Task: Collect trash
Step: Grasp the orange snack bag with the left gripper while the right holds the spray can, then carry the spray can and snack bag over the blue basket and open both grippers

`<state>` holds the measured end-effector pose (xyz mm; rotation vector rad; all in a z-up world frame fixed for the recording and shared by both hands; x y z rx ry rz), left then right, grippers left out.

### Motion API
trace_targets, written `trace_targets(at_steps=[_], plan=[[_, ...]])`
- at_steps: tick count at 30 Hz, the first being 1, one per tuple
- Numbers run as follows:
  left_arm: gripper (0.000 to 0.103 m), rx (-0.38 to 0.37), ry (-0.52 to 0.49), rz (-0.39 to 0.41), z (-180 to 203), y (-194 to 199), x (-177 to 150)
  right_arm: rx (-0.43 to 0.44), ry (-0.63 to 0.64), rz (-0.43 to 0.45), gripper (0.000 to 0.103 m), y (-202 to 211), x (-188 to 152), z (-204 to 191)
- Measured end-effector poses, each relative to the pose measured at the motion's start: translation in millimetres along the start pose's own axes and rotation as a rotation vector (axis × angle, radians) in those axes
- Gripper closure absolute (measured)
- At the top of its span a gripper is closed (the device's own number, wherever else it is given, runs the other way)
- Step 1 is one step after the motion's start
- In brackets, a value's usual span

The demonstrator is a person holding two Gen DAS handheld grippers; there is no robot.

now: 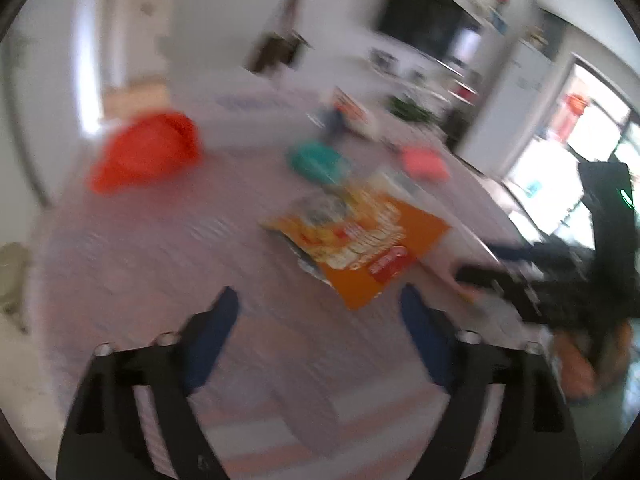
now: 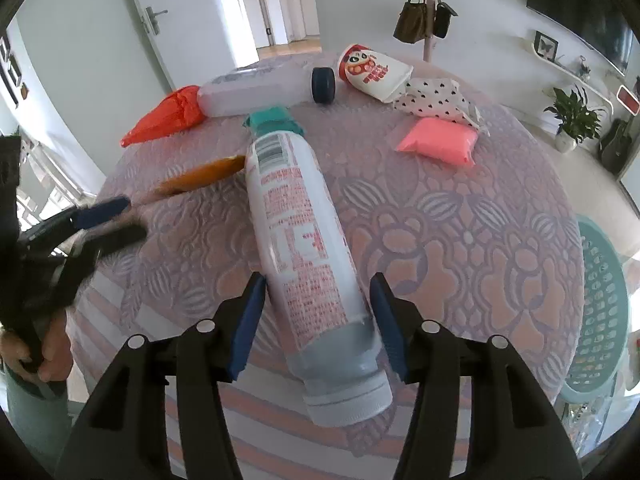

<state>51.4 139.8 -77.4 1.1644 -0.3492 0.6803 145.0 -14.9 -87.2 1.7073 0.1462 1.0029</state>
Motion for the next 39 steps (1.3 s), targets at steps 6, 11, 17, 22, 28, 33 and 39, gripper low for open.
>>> trace_targets(at_steps=[6,11,17,22,28,33,39], plan=[[0.020,-0.068,0.120,-0.037,-10.7,-7.8,-4.2,-0.027,0.051,0.004,0.041,-11.5,11.5,-4.2],[0.019,-0.022,0.188,-0.054,-10.7,-29.6,5.5,-0.012,0.048,0.026,0.054,-19.8,13.4,-3.9],[0.013,0.124,0.095,-0.095,16.7,-54.1,16.2,-0.101,-0.072,0.033,0.054,-7.6,0.9,30.2],[0.008,0.201,0.061,-0.102,34.5,-72.7,22.7,-0.050,-0.188,0.042,0.054,-1.5,-7.4,60.8],[0.022,0.346,-0.030,-0.071,44.2,-79.8,20.3,-0.079,-0.169,0.048,0.054,-2.1,-7.0,56.8],[0.053,0.268,-0.062,-0.035,50.3,-60.9,13.2,-0.084,-0.144,0.073,0.056,3.3,-7.2,48.4],[0.070,0.150,-0.036,0.006,47.3,-40.5,15.4,-0.061,-0.155,0.131,0.056,20.8,-6.8,52.1]])
Point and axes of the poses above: each gripper's, at about its wrist camera, not at the fingertips, and y roughly against the way its jaws point, z to its right, x to its top, the point moved 3 cm from there along -y, roughly the way its jaws point, and after that the axes turned 8 degrees about y, right-handed, at the moved point
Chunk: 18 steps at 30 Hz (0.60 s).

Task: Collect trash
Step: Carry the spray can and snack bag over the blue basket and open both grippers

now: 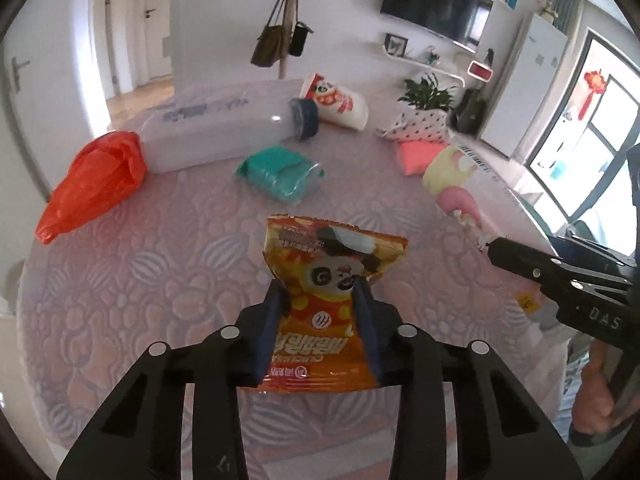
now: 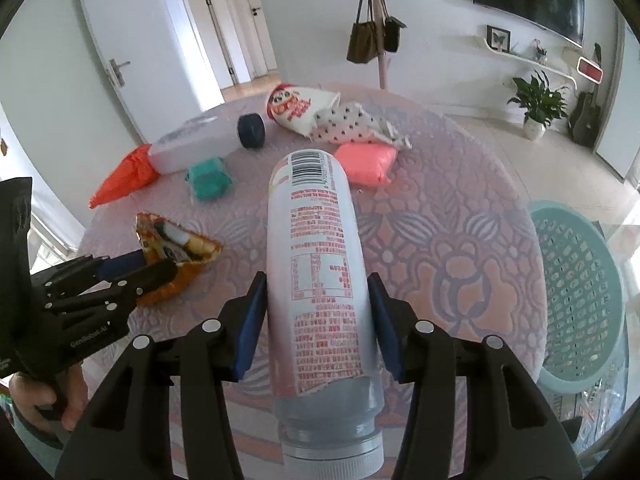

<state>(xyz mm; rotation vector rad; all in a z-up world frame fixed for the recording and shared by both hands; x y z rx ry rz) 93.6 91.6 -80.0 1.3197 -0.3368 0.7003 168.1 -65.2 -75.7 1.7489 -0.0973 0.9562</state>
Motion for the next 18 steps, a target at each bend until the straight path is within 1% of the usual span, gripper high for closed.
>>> trace_targets(at_steps=[3,6,8,10,13,16,18], plan=[[0.071,-0.045,0.003,0.032,4.4,10.5,2.6,0.010,-0.020,0.016,0.056,4.2,0.9,4.7],[0.072,-0.076,-0.012,0.062,14.7,22.3,6.8,0.008,-0.038,0.049,0.056,18.0,2.5,13.5],[0.072,-0.107,-0.032,0.097,26.3,33.1,13.3,0.003,-0.052,0.082,0.056,29.5,6.2,19.1],[0.072,-0.142,-0.053,0.130,43.6,44.2,21.5,-0.009,-0.068,0.116,0.056,42.9,10.1,27.7],[0.072,-0.187,-0.082,0.156,67.2,51.8,32.5,-0.037,-0.094,0.165,0.056,62.5,14.5,44.5],[0.072,-0.231,-0.113,0.167,94.8,51.1,44.6,-0.075,-0.120,0.206,0.056,79.4,17.2,66.2],[0.071,-0.258,-0.139,0.167,117.4,46.7,52.7,-0.117,-0.136,0.223,0.056,88.3,17.5,81.8]])
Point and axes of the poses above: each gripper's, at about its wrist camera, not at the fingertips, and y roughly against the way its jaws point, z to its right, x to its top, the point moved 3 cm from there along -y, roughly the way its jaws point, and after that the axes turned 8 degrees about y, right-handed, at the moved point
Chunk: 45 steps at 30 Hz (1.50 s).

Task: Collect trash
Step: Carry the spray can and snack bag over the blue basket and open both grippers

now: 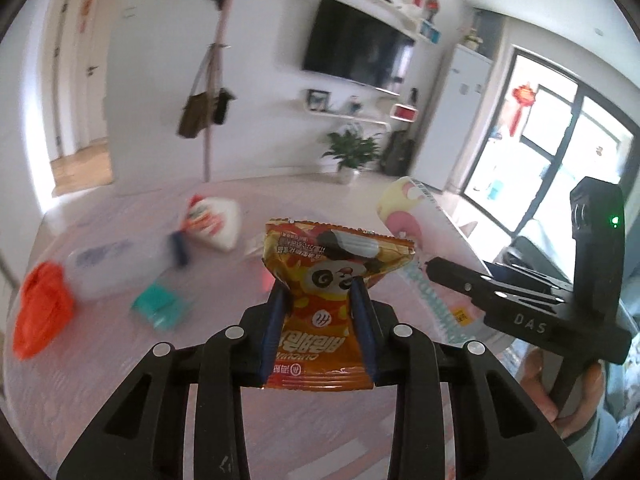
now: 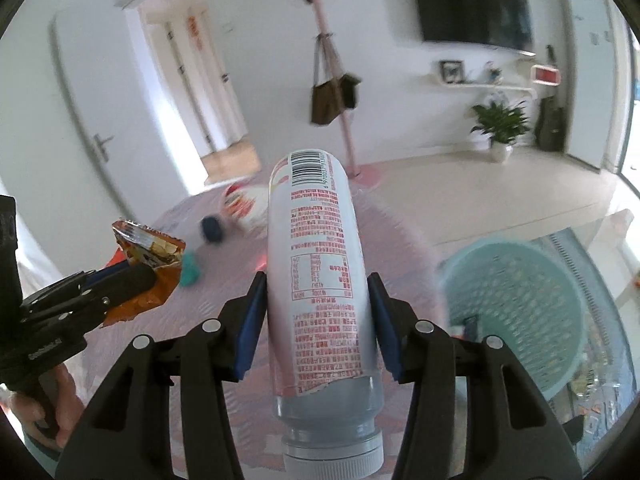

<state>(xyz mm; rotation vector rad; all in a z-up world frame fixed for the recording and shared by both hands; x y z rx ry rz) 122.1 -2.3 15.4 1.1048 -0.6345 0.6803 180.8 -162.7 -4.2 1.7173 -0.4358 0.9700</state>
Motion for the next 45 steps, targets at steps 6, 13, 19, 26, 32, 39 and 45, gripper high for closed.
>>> trace_targets(at_steps=[6,13,19,26,32,39,45], plan=[[0.071,-0.046,-0.101,-0.035,54.5,-40.5,16.1,-0.104,-0.098,0.028,0.056,15.0,0.3,68.8],[0.070,-0.070,-0.201,-0.098,103.7,-109.4,17.1,-0.194,-0.216,-0.010,0.056,5.2,-19.4,136.2],[0.070,-0.107,-0.180,-0.218,120.1,-171.8,2.3,-0.267,-0.305,-0.098,0.056,-22.9,-49.0,178.4],[0.059,-0.127,-0.167,-0.304,126.9,-209.2,-14.6,-0.326,-0.359,-0.188,0.055,-51.1,-75.5,204.4],[0.035,-0.132,-0.139,-0.276,117.7,-204.4,-12.5,-0.348,-0.336,-0.158,0.055,-44.1,-72.2,202.4],[0.027,-0.181,-0.080,-0.256,101.6,-180.5,-12.2,-0.336,-0.310,-0.139,0.052,-34.0,-67.4,187.5],[0.027,-0.183,-0.057,-0.234,89.8,-158.9,-13.4,-0.320,-0.268,-0.115,0.045,-23.7,-56.3,161.5]])
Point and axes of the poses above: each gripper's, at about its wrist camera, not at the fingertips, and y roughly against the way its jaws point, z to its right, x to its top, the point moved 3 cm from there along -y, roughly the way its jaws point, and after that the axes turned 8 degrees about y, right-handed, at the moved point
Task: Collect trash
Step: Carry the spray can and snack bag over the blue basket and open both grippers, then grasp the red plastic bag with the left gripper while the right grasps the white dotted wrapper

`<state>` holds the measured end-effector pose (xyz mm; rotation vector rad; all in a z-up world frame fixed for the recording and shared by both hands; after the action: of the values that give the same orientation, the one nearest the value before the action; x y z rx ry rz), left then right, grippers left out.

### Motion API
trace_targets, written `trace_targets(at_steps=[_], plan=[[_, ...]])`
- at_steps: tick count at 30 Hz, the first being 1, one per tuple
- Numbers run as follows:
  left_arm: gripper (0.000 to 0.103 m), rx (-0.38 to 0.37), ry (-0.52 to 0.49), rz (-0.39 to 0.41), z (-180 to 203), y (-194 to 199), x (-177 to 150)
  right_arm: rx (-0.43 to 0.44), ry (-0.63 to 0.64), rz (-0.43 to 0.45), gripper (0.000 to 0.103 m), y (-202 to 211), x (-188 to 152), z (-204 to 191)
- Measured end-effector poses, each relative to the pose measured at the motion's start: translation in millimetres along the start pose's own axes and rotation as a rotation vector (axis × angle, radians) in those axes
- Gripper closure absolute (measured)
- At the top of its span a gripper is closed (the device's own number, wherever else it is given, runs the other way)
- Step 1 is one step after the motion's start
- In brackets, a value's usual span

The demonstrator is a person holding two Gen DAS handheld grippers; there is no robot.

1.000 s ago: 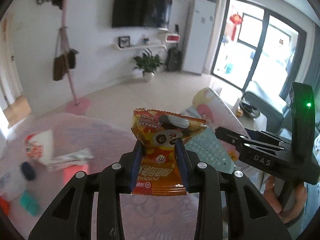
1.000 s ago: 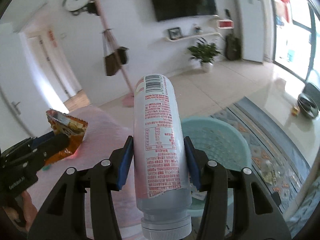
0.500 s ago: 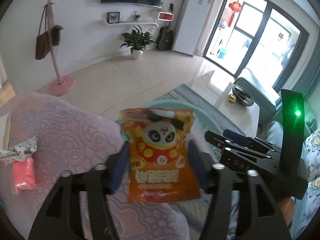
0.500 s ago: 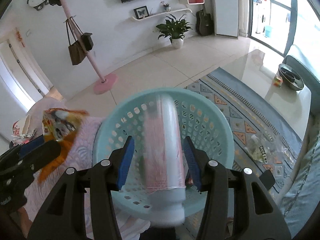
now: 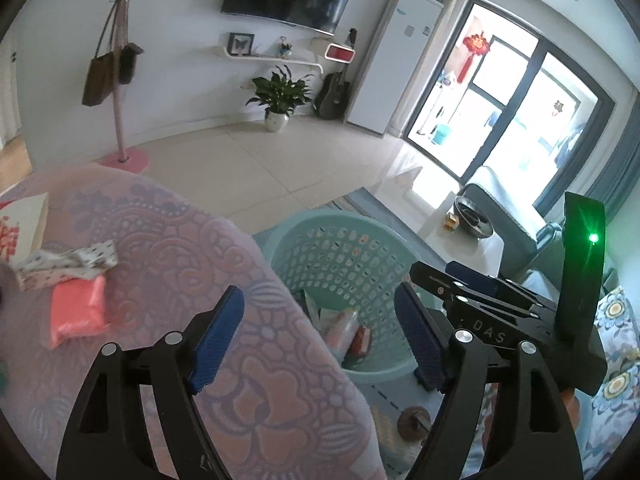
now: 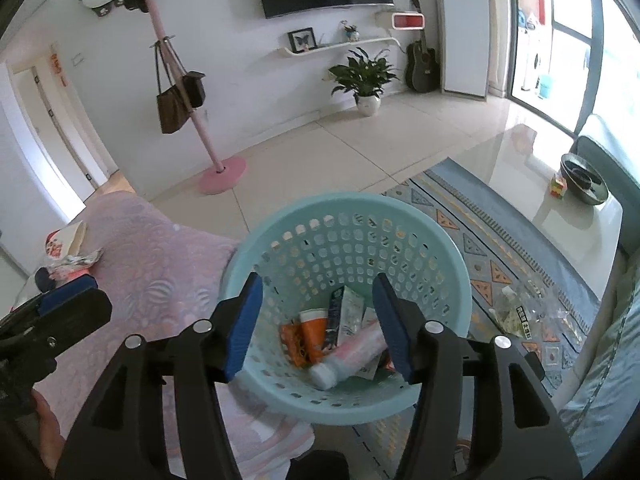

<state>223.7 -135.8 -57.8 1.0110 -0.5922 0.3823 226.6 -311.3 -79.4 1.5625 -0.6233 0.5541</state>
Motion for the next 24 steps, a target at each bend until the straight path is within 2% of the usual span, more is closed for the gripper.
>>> trace_targets(at_steps=[6,12,16,18,21,24], plan=[[0.027,0.002,0.022,0.043,-13.9,30.3,-8.3,0.038,0.065,0.048,0.044,23.1,8.8,-36.4],[0.027,0.026,0.083,0.113,-43.9,72.1,-13.6,0.099,0.171,0.101,0.044,44.0,13.0,-92.6],[0.027,0.094,0.130,0.183,-73.9,108.9,-16.8,0.146,0.250,0.122,0.044,50.5,12.9,-135.0],[0.024,0.141,0.156,0.219,-91.7,128.6,-17.1,0.148,0.280,0.123,0.044,51.1,13.4,-154.6],[0.018,0.225,0.213,0.288,-126.8,165.9,-19.9,0.179,0.305,0.108,0.043,47.1,16.0,-180.0],[0.016,0.330,0.272,0.348,-168.4,204.0,-22.4,0.196,0.320,0.097,0.039,40.9,18.3,-197.4]])
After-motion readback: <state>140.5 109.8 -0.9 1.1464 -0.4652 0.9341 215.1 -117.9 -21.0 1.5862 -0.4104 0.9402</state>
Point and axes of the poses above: each gripper's, at about its wrist camera, not at the fingertips, and y roughly against the way its jaws point, z to its right, x to its top, the point moved 3 cm from there along -y, roughly the way its jaws point, and after that the axes turned 8 degrees about y, right-handed, at the moved point
